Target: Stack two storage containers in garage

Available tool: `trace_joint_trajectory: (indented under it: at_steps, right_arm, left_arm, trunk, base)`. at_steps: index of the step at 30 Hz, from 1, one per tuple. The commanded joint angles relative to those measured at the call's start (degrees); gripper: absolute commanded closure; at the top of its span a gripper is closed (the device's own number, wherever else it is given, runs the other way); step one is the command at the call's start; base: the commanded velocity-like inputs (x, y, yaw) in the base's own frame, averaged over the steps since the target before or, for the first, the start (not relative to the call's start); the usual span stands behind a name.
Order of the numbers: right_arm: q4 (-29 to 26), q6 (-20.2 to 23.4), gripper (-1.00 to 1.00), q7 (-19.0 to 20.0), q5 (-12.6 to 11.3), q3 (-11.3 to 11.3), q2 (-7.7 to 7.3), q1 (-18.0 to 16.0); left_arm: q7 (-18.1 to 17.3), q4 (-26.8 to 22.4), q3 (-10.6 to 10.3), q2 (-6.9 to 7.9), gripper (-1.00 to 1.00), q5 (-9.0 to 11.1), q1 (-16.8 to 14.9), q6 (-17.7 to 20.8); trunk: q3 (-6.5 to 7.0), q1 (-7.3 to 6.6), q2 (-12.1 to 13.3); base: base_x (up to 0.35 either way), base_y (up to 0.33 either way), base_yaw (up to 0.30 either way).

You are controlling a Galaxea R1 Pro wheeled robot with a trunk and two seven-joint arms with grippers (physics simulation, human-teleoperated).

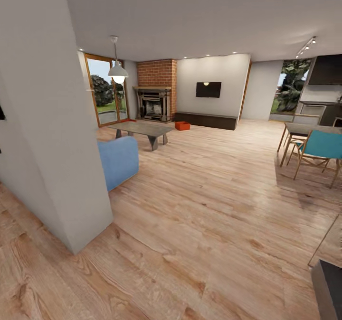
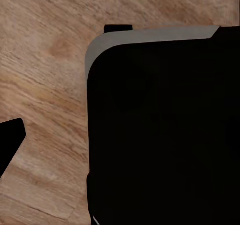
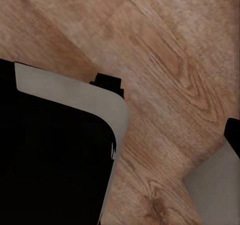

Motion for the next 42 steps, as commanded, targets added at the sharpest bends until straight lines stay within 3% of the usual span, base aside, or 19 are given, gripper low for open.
trace_joint_trajectory:
  at_steps: [1,42]
  right_arm:
    - [0.2,-0.3,-1.0,0.3,-0.6,0.4,0.04,-0.1]
    - [0.2,-0.3,-1.0,0.3,-0.7,0.4,0.07,-0.1]
  left_arm:
    - [0.0,-0.1,0.0,0.01,-1.0,0.0,0.0,-0.1]
    - [0.0,0.0,0.0,0.01,-1.0,0.1,0.0,-0.1]
  trunk:
    - [-0.05,0.03,0.0]
    - [-0.05,0.03,0.0]
  base:
    - [0.322,0.0,-0.242]
    - [0.323,0.0,-0.011]
